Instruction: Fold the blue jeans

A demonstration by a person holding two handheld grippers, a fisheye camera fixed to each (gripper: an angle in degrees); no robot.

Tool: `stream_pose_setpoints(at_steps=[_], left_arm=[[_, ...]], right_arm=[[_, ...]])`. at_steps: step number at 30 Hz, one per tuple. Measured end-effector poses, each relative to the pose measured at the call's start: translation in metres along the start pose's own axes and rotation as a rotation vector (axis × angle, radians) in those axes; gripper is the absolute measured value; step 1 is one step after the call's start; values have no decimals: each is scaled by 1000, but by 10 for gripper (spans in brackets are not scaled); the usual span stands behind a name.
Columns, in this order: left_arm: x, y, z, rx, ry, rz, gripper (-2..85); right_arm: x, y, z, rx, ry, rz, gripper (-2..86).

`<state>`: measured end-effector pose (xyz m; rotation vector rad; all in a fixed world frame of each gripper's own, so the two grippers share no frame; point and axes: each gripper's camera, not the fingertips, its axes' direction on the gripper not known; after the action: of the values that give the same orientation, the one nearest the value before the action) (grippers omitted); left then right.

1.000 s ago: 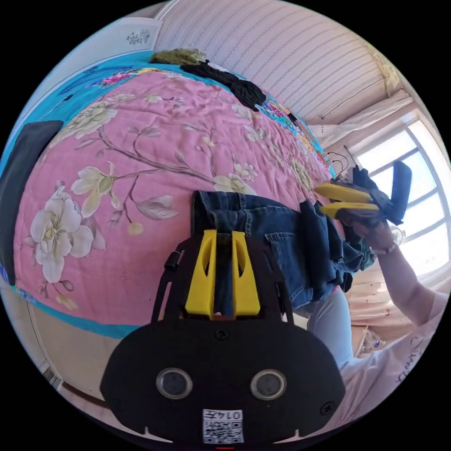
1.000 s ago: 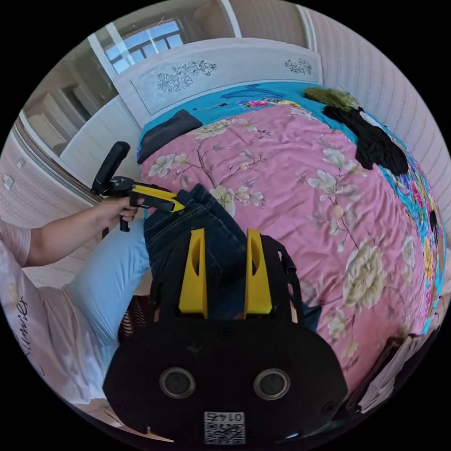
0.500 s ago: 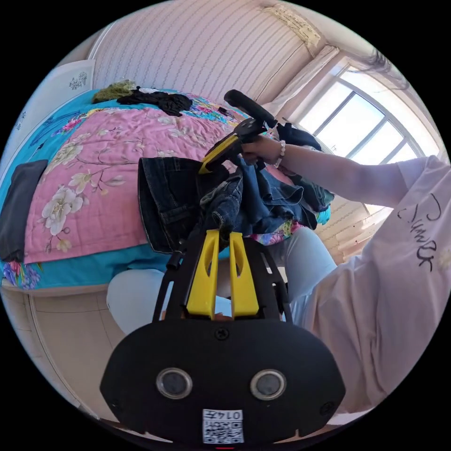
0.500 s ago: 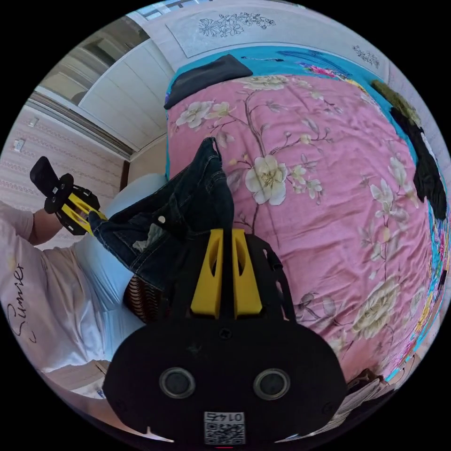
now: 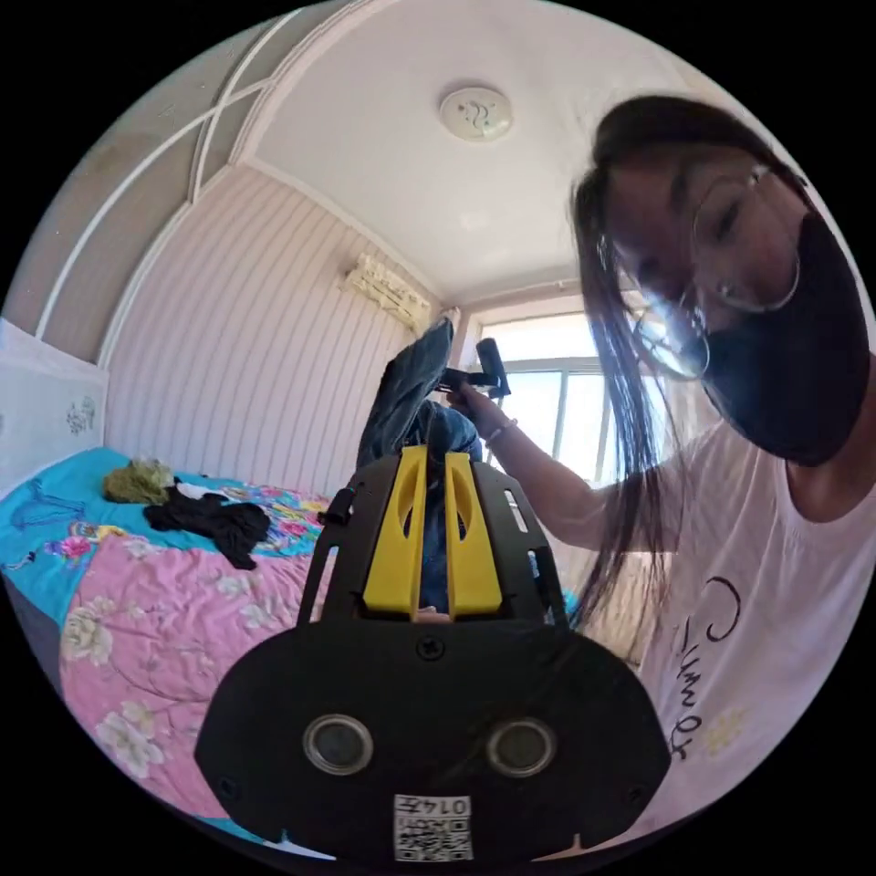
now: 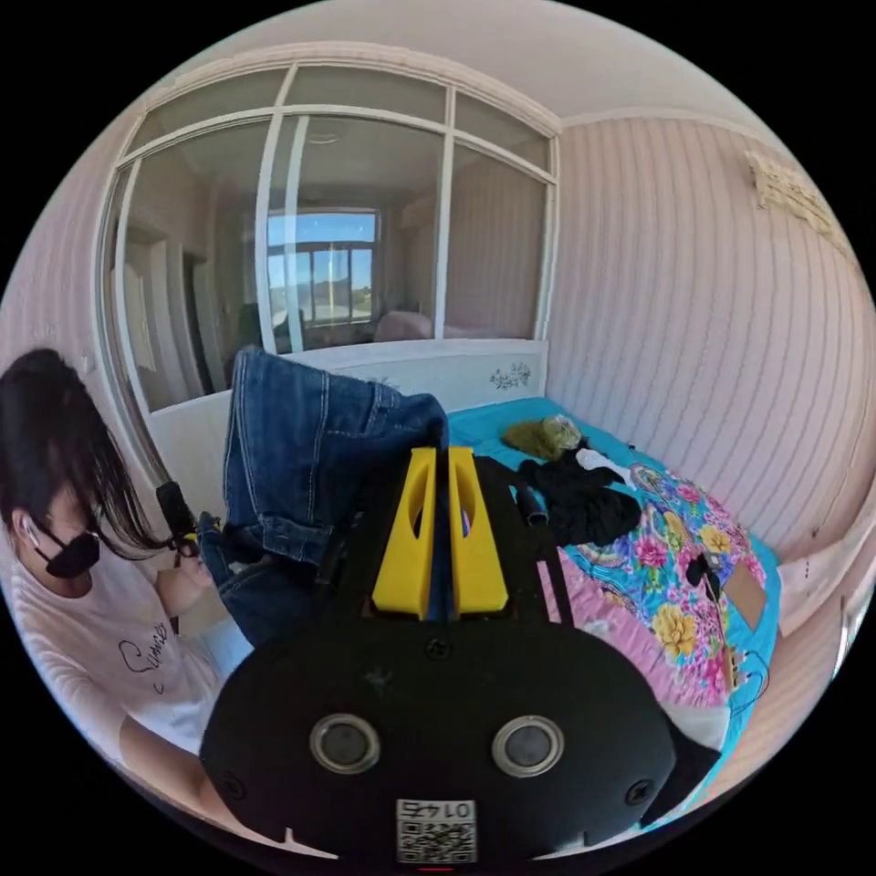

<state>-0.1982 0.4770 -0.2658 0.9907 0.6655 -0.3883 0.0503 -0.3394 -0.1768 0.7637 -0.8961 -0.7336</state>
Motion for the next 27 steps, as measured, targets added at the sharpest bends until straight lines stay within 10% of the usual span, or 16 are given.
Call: stream_pose_setpoints(at_steps=[8, 15, 27], left_arm=[[-102, 56, -168, -226, -809, -252, 36], [-152, 140, -195, -357, -825, -536, 34], [-258, 54, -219, -151, -1086, -413, 48]], right_arm=[[-98, 10, 326, -490, -257, -111, 12], [-119, 122, 426, -634, -302, 98, 12], [-133, -9, 481, -506, -219, -18, 60]])
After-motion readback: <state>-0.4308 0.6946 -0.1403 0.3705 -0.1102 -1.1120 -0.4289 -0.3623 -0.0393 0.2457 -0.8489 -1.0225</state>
